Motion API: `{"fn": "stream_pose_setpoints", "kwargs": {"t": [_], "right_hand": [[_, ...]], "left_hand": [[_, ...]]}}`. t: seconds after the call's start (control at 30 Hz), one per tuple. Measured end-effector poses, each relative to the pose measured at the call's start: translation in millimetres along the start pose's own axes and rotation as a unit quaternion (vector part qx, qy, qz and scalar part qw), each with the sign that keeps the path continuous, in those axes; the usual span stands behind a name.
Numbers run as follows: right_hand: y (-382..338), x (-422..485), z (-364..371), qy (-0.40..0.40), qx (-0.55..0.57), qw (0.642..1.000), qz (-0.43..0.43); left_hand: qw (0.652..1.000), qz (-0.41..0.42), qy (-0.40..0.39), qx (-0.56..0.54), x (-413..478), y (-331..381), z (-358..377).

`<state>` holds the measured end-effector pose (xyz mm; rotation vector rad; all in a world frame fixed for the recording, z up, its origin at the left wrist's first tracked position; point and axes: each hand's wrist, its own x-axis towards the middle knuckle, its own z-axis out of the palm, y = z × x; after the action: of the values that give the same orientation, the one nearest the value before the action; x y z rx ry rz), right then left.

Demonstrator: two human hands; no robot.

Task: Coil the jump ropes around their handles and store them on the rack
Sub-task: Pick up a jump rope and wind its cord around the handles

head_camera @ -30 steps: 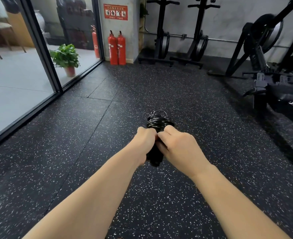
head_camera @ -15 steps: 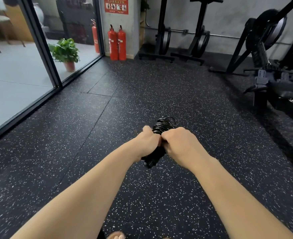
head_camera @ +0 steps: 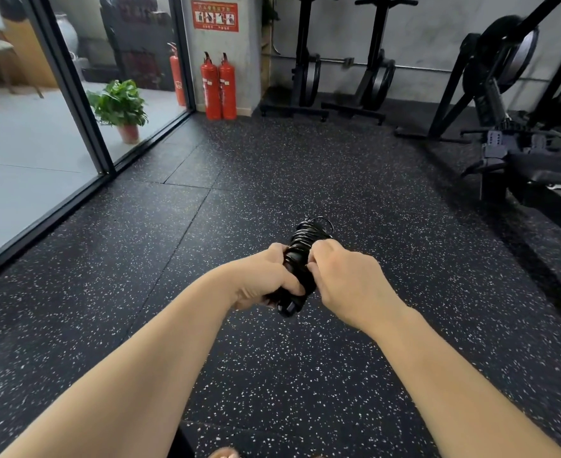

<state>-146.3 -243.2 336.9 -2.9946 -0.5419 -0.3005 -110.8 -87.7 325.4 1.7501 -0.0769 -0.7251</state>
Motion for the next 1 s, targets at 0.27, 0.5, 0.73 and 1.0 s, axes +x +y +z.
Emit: {"fn": "stream_pose_setpoints", "kwargs": {"t": [0.27,0.5,0.73,1.0], "right_hand": [[1.2,0.8,0.5,0.031,0.091,0.987,0.129],[13.2,1.6,2.2,0.064,0.247,0.947,0.193],[24.9,8.5,9.3,0.120,0.321,0.910,0.235],[23.1,21.6,14.0,0.017,0.655,0.684,0.321]], "left_hand": [[0.990,0.001,-0.073,-0.118,1.8,6.6,3.0],[0.982,-0.003,-0.073,-0.176,-0.6,11.6,8.9],[0.978,0.032,-0.002,-0.204,0.6,14.5,14.6],[0.977,0.061,0.022,-0.203,18.4,9.4,27.6]]}}
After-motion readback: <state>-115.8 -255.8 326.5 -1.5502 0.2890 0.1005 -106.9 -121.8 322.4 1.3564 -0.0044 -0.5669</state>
